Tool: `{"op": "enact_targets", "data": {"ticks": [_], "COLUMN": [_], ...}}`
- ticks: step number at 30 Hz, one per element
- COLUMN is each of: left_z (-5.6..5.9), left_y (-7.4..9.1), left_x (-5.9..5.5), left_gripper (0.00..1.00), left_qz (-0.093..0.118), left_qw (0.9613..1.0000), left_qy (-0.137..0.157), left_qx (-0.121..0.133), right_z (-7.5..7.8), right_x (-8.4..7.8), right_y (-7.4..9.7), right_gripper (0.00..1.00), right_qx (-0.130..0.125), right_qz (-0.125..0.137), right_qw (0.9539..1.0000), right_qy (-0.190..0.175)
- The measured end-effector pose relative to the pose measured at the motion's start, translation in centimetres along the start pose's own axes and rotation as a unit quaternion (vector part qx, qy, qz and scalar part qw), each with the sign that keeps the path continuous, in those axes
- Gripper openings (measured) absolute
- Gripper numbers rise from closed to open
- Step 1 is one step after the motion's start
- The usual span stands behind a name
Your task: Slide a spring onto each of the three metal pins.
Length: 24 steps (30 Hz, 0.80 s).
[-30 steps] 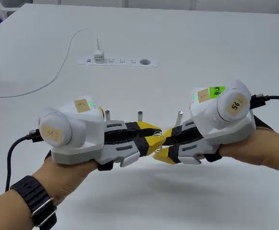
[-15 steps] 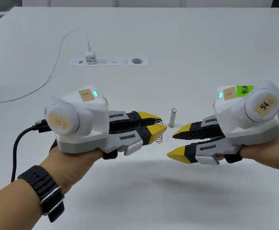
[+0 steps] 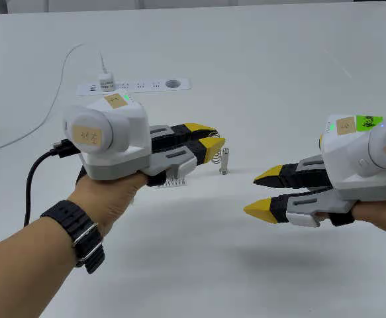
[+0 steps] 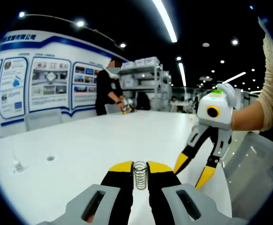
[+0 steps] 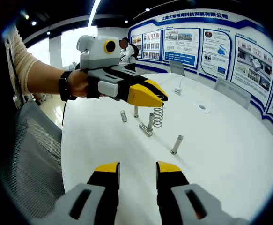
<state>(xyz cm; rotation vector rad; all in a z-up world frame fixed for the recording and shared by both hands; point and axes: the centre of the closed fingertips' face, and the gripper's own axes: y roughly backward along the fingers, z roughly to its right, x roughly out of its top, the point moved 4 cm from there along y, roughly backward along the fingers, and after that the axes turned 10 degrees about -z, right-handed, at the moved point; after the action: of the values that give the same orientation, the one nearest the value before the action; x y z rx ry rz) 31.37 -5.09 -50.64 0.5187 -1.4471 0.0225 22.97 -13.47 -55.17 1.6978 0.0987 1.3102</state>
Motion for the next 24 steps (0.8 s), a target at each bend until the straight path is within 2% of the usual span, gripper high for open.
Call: {"op": "enact_targets", "data": {"ticks": [4, 8, 12, 17, 19, 21, 24], "left_z": [-0.5, -1.1, -1.6, -1.9, -2.0, -2.1, -2.1], "left_y": [-0.9, -1.8, -2.6, -3.2, -3.4, -3.7, -4.0], "left_x": [0.4, 0.5, 0.4, 0.3, 0.1, -0.1, -0.4], "left_gripper": [0.10, 0.10, 0.10, 0.10, 0.10, 0.10, 0.10], "left_qz": [-0.004, -0.007, -0.012, -0.018, -0.021, -0.024, -0.029], "left_qw": [1.0000, 1.0000, 0.9999, 0.9998, 0.9997, 0.9996, 0.9995], "left_qy": [-0.004, 0.003, 0.007, 0.008, 0.010, 0.011, 0.011], "left_qx": [0.001, 0.003, 0.003, 0.006, 0.007, 0.009, 0.012], "right_z": [0.6, 1.0, 1.4, 1.8, 1.9, 2.3, 2.6], "right_x": [-0.4, -0.9, -1.4, -1.7, -1.5, -1.3, -1.4], "right_y": [0.4, 0.8, 1.2, 1.7, 2.1, 2.4, 2.8], "right_gripper": [0.36, 0.38, 0.45, 0.58, 0.66, 0.74, 0.84], "right_qx": [-0.013, -0.023, -0.032, -0.041, -0.045, -0.059, -0.066], "right_qz": [0.008, 0.011, 0.021, 0.034, 0.052, 0.069, 0.080], "right_qw": [0.9998, 0.9996, 0.9990, 0.9982, 0.9972, 0.9955, 0.9939], "right_qy": [-0.010, -0.015, -0.021, -0.027, -0.029, -0.028, -0.036]}}
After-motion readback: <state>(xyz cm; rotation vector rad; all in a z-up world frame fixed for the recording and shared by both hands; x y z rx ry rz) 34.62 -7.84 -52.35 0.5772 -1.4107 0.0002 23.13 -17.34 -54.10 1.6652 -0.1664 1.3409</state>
